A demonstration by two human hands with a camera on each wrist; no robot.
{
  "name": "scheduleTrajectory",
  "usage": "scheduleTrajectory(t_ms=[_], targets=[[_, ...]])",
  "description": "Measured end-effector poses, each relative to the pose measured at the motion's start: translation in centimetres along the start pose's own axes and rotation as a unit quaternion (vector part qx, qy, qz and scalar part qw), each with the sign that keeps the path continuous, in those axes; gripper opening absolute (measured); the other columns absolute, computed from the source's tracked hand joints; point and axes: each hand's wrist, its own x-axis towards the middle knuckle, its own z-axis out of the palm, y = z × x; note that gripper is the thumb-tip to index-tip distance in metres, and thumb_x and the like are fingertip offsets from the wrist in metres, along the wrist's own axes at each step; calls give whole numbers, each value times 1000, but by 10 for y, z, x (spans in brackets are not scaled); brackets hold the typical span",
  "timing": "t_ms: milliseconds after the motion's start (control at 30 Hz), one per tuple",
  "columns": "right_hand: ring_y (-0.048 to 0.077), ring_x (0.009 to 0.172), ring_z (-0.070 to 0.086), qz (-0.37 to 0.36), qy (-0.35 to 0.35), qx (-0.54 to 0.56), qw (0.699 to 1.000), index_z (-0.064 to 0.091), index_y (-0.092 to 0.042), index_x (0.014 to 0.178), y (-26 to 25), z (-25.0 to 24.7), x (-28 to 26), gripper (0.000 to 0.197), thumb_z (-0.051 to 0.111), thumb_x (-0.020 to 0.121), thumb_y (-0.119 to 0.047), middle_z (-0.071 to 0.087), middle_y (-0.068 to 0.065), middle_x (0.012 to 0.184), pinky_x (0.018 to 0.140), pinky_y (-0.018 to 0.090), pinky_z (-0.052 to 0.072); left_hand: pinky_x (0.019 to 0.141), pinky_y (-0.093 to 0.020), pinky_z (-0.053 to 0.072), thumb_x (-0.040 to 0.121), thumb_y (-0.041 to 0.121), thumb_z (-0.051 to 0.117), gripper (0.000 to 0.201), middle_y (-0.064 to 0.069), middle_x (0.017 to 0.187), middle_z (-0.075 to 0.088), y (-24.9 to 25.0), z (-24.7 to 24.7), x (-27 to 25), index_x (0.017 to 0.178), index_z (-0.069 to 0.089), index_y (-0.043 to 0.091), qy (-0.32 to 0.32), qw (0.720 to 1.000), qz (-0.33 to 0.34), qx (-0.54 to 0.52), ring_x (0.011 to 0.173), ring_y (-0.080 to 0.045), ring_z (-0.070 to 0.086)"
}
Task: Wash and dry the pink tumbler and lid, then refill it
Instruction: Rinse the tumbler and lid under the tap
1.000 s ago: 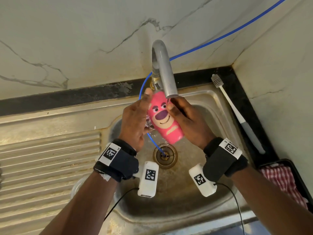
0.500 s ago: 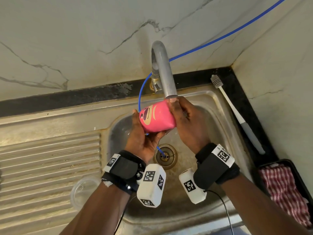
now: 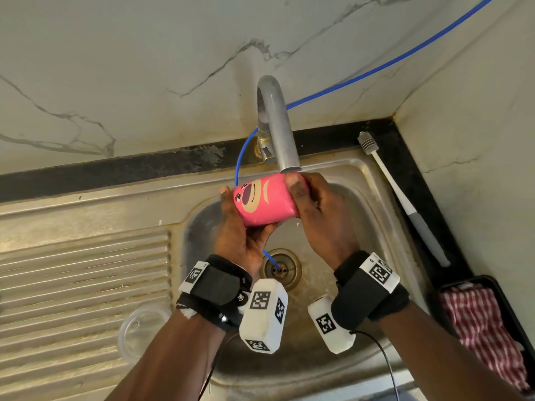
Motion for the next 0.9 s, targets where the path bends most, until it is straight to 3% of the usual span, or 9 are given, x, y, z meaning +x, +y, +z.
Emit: scheduleTrajectory(t_ms=[100, 200, 267, 367, 467, 533, 633, 767, 900], targets=[[-9, 88, 67, 14, 10, 0, 1000, 68, -26, 110, 5, -9, -4, 42, 38, 104, -55, 72, -12, 91, 74, 10, 52, 74, -39, 68, 97, 67, 61, 60, -16, 110, 81, 10, -1, 2, 124, 73, 15, -17, 996, 30, 76, 92, -26, 81], [8, 95, 75, 80, -31, 84, 993, 76, -26, 108, 14, -22, -11, 42, 44, 104, -51, 79, -7, 101, 88, 41, 62, 73, -41, 66, 92, 68, 66, 64, -11, 112, 81, 23, -5, 6, 131, 72, 18, -45, 987, 27, 149, 96, -24, 81], [7, 101, 73, 62, -73, 24, 995, 77, -30, 112, 19, -29, -11, 34, 50, 104, -50, 78, -12, 106, 94, 49, 59, 81, -47, 66, 89, 69, 69, 67, -12, 116, 80, 30, -7, 7, 134, 71, 19, -78, 977, 14, 197, 105, -29, 79], [-2, 117, 64, 19, -89, -34, 995, 66, -32, 133, 15, -35, -4, 36, 65, 99, -44, 71, -18, 123, 104, 42, 55, 102, -58, 58, 88, 64, 72, 71, -19, 127, 75, 32, -9, 7, 138, 69, 13, -158, 962, 4, 222, 115, -38, 73], [3, 129, 57, -63, -126, -42, 989, 54, -30, 143, 1, -34, 8, 55, 76, 92, -37, 60, -12, 141, 103, 34, 54, 101, -56, 56, 87, 59, 76, 79, -27, 130, 71, 27, -8, 6, 142, 62, 4, -201, 949, 36, 241, 108, -40, 71], [5, 123, 60, -118, -171, -77, 975, 56, -26, 140, -7, -33, 13, 59, 81, 88, -35, 60, -10, 137, 99, 30, 56, 101, -57, 54, 82, 57, 84, 90, -31, 133, 67, 26, -6, 5, 143, 55, -2, -230, 935, 64, 262, 109, -43, 69], [-1, 100, 66, -141, -232, -141, 952, 68, -23, 123, -16, -33, 18, 43, 85, 85, -33, 71, -16, 111, 86, 24, 56, 93, -52, 57, 83, 52, 82, 80, -28, 126, 71, 30, -5, 6, 135, 59, -4, -252, 915, 101, 300, 104, -40, 70], [5, 92, 71, -134, -233, -141, 953, 76, -19, 113, -21, -32, 22, 33, 87, 84, -29, 77, -9, 103, 84, 30, 57, 92, -45, 60, 95, 64, 62, 67, -16, 119, 78, 35, -11, 7, 131, 70, 7, -230, 896, 156, 348, 106, -33, 75], [2, 91, 70, -128, -159, -106, 973, 75, -20, 115, -27, -25, 21, 23, 75, 95, -31, 76, -11, 100, 80, 17, 53, 91, -50, 62, 104, 62, 52, 55, -4, 123, 78, 28, -21, 11, 129, 71, 16, -95, 937, 169, 289, 116, -30, 74]])
